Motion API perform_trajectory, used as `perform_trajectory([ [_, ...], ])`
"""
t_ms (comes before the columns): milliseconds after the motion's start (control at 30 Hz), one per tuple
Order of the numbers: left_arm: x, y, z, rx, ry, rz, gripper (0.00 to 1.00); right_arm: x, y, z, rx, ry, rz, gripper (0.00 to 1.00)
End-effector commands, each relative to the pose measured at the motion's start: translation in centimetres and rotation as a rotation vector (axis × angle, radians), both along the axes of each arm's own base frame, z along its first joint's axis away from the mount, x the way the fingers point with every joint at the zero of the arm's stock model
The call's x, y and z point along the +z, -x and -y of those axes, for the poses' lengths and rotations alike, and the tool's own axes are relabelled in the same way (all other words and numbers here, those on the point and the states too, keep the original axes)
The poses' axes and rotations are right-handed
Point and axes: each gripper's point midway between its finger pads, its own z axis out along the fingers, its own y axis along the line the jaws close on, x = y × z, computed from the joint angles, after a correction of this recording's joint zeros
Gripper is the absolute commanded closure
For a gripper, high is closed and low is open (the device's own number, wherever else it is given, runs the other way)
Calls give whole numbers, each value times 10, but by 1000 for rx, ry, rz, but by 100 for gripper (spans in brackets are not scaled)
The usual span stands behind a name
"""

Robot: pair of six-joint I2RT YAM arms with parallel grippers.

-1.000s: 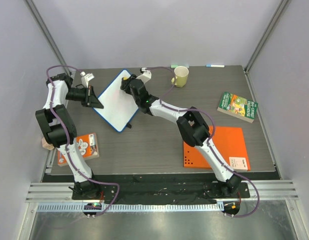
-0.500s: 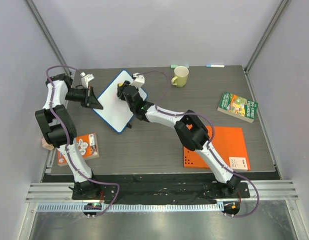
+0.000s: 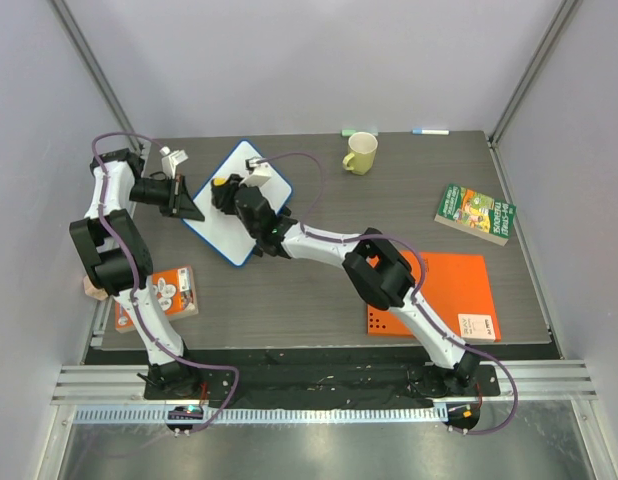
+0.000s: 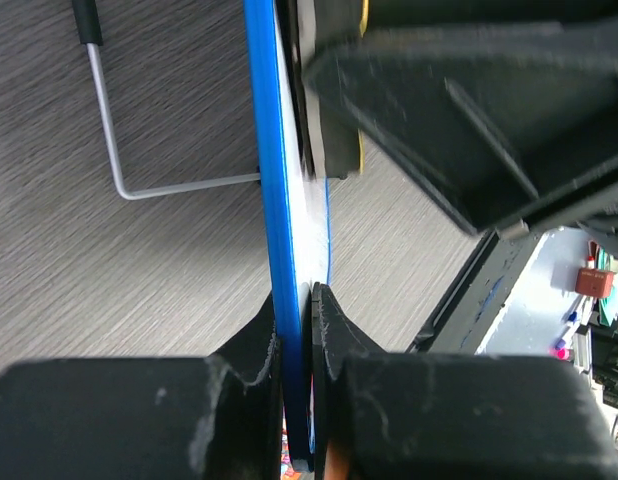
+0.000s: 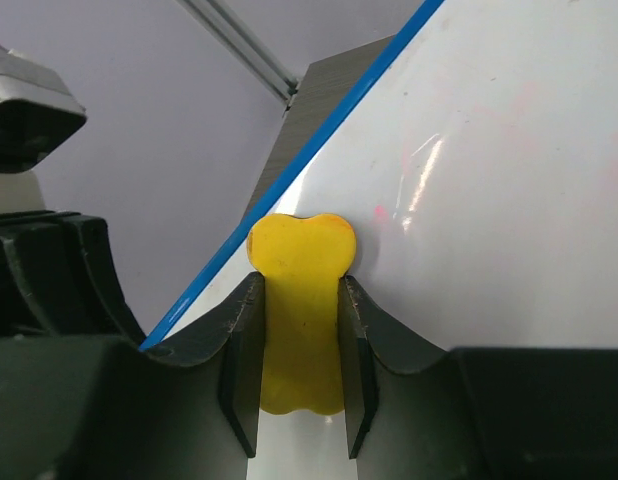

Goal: Erase the whiteboard

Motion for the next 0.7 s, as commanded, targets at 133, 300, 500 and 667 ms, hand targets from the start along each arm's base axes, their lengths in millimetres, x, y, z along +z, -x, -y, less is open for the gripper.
perform_trajectory([
  [133, 36, 39, 53, -160, 121, -25, 100, -162, 126, -35, 330, 278, -309, 99],
  [300, 39, 41, 53, -163, 111, -18, 100, -161, 72, 4, 136, 263, -328, 99],
  [500, 39, 44, 53, -165, 108, -18, 100, -146, 11, 38, -41, 308, -288, 99],
  [667, 35, 46, 53, -169, 100, -24, 100, -139, -26, 49, -105, 282, -280, 99],
])
